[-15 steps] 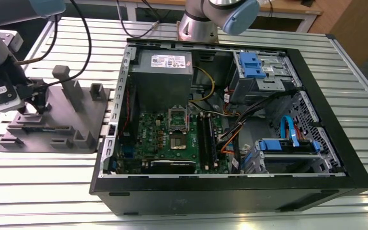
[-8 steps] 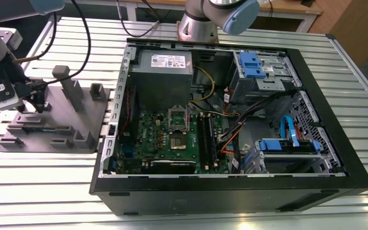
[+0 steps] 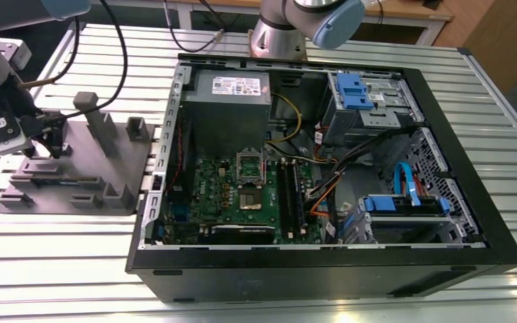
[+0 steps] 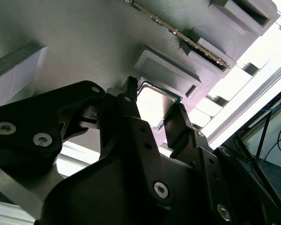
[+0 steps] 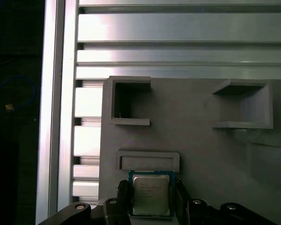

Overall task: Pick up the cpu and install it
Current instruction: 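Pick up the cpu and move it towards the insertion slot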

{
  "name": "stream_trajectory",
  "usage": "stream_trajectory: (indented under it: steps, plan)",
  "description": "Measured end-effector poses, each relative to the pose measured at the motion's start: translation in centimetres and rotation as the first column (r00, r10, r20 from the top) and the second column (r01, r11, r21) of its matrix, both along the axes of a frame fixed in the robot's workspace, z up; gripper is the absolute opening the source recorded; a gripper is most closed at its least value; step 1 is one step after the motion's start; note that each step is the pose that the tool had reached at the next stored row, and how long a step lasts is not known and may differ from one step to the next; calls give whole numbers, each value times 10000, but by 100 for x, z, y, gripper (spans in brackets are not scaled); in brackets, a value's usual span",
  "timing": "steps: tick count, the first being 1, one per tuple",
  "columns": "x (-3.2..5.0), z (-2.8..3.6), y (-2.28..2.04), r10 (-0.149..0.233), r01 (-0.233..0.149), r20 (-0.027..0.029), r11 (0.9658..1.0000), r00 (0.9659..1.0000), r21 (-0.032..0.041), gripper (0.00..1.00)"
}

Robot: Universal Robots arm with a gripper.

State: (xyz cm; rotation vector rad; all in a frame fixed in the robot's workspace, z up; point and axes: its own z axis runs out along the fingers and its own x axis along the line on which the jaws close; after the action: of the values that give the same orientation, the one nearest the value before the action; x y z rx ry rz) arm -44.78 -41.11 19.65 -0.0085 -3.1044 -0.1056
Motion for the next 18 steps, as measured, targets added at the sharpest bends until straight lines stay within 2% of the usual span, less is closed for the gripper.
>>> stream_trajectory:
  steps: [8,18]
  plan:
    - [0,42,0,0,0,-1,10000,10000,0,47]
    - [0,55,0,0,0,0,10000,10000,8,47]
